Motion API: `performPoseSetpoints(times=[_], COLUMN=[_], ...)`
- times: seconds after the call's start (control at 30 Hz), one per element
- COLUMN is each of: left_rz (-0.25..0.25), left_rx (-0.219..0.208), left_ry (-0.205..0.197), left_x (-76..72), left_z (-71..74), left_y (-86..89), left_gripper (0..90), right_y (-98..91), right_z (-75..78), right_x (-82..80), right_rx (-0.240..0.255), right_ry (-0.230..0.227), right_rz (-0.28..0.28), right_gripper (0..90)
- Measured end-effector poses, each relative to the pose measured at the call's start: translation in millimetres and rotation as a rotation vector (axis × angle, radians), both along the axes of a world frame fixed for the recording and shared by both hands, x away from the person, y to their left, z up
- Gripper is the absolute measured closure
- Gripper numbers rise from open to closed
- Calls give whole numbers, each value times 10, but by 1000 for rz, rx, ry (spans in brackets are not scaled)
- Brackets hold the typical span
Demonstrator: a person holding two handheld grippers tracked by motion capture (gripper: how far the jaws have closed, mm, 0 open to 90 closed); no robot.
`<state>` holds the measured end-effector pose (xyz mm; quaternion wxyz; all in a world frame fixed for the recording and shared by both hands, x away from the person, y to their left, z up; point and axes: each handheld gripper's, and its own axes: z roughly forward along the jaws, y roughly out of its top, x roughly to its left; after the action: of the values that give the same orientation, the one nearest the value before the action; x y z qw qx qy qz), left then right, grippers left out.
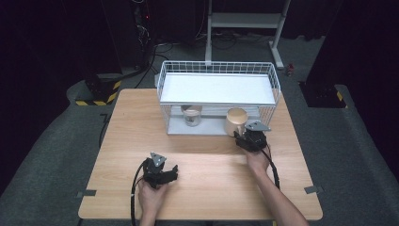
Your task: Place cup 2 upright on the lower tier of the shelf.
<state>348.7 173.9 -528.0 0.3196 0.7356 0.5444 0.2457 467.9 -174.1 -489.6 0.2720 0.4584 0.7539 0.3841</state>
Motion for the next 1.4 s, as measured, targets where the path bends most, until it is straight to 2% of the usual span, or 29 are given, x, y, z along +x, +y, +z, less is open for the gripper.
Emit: performPoseSetpoints(times=[0.27, 0.47, 0.53, 0.6, 0.67, 0.8, 0.9, 0.93, 1.03, 1.07, 1.23, 1.33, 1.4], left_rz=[-1, 1, 1, 1, 0, 0, 0, 0, 0, 0, -1, -1, -1], left_rx=[0, -2, -2, -2, 0, 1, 0, 0, 0, -1, 0, 0, 0], left_ry=[0, 0, 0, 0, -1, -1, 1, 0, 0, 0, 2, 2, 1], left_x=[0, 0, -1, -1, 0, -1, -2, -2, -2, -2, -3, -3, -2], left_z=[0, 0, 0, 0, 0, 1, 1, 1, 1, 1, 2, 2, 2], left_y=[0, -2, -2, -2, 0, 0, 0, 1, 0, -1, 0, 0, 0], left_gripper=[196, 196, 196, 197, 197, 199, 199, 199, 200, 200, 200, 200, 200], right_y=[67, 123, 128, 137, 147, 161, 175, 172, 180, 179, 163, 138, 132], right_z=[-34, -50, -53, -58, -55, -58, -85, -79, -43, -36, -66, -29, 7], right_x=[148, 261, 298, 335, 370, 425, 462, 478, 522, 533, 520, 469, 420], right_rx=[5, 31, 39, 57, 58, 35, 33, 20, 29, 26, 43, 80, 79], right_ry=[18, 25, 12, 28, 37, 17, 53, 47, 52, 38, 62, 49, 39], right_rz=[-18, -36, -40, -50, -57, -50, -58, -55, -58, -51, -58, -38, -31], right_gripper=[477, 490, 495, 495, 494, 495, 495, 495, 494, 494, 448, 428, 420])
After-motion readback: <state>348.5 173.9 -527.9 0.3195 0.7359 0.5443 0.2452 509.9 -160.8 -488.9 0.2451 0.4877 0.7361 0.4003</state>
